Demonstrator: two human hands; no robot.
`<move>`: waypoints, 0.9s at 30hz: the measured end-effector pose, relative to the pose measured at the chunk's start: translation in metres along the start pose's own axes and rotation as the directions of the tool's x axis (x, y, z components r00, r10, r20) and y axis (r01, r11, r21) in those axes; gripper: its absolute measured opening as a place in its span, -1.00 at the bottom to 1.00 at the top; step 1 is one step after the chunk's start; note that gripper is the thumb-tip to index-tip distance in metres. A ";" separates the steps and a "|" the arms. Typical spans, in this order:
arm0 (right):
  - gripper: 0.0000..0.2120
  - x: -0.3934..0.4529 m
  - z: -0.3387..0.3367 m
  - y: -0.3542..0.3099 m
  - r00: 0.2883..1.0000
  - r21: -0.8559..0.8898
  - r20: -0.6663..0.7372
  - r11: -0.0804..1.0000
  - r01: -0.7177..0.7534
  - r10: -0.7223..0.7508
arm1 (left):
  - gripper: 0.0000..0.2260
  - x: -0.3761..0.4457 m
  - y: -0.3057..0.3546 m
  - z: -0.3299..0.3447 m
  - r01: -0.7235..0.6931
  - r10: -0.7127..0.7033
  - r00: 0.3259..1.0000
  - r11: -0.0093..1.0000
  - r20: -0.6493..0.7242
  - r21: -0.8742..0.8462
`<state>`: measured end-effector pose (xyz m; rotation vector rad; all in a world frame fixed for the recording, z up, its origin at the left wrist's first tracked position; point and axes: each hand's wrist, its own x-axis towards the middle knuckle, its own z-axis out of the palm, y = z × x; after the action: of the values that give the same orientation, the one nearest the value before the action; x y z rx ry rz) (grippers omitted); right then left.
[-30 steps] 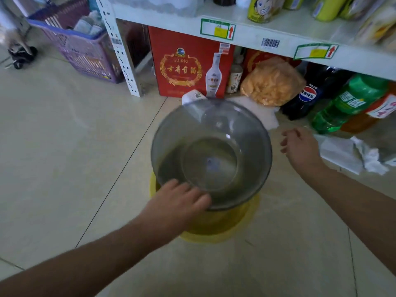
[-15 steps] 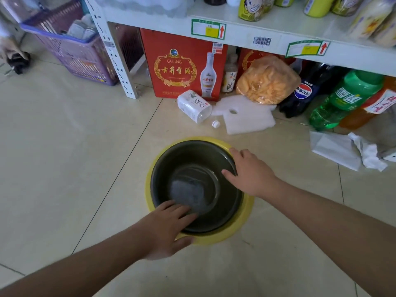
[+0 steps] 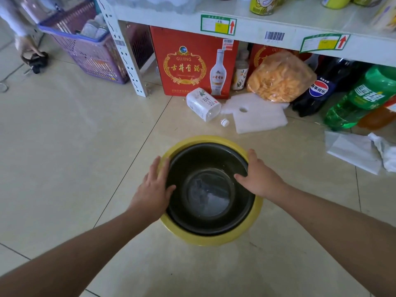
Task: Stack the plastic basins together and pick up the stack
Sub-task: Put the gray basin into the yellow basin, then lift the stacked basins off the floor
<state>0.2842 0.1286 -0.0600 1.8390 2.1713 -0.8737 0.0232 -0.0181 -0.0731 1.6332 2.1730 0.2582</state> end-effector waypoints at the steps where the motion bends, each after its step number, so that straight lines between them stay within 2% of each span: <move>1: -0.25 0.002 0.000 0.004 0.998 0.085 0.033 0.995 -0.051 0.049 | -0.34 0.003 0.000 -0.001 0.128 -0.129 0.992 0.984 -0.008 -0.122; 2: -0.36 0.004 -0.001 0.009 0.992 0.166 0.083 0.981 -0.105 0.093 | -0.34 0.007 -0.002 -0.003 0.287 -0.281 0.958 0.925 0.057 -0.250; 3: -0.47 0.006 -0.001 0.012 0.986 0.236 0.127 0.962 -0.140 0.112 | -0.38 0.010 -0.005 -0.004 0.437 -0.403 0.900 0.819 0.169 -0.372; 4: -0.54 0.006 0.000 0.016 0.983 0.278 0.152 0.949 -0.147 0.108 | -0.45 0.011 -0.007 -0.003 0.539 -0.460 0.842 0.708 0.280 -0.457; 5: -0.57 0.008 0.003 0.019 0.985 0.295 0.149 0.947 -0.130 0.089 | -0.52 0.009 -0.007 -0.003 0.572 -0.470 0.820 0.665 0.326 -0.481; 10: -0.57 0.018 -0.009 0.014 1.000 0.274 -0.018 0.962 -0.015 0.021 | -0.59 0.010 0.002 -0.021 0.542 -0.489 0.837 0.681 0.246 -0.493; 15: -0.57 0.034 -0.040 -0.018 0.990 0.324 -0.133 0.942 0.086 -0.045 | -0.62 0.019 0.010 -0.053 0.554 -0.531 0.819 0.630 0.219 -0.544; 19: -0.59 0.035 -0.055 -0.051 0.994 0.407 -0.104 0.910 0.084 -0.046 | -0.57 0.025 0.003 -0.090 0.583 -0.554 0.800 0.627 0.231 -0.517; 23: -0.57 0.044 -0.048 -0.087 0.995 0.461 -0.040 0.882 0.100 -0.092 | -0.61 0.024 -0.022 -0.129 0.596 -0.578 0.786 0.617 0.218 -0.514; 27: -0.57 0.054 -0.039 -0.144 0.985 0.517 0.004 0.843 0.145 -0.172 | -0.61 0.019 -0.066 -0.154 0.627 -0.635 0.741 0.536 0.219 -0.565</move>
<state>0.1456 0.1851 -0.0075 1.8221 2.2308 -1.6604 -0.1043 -0.0052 0.0359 0.4235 2.1945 0.6608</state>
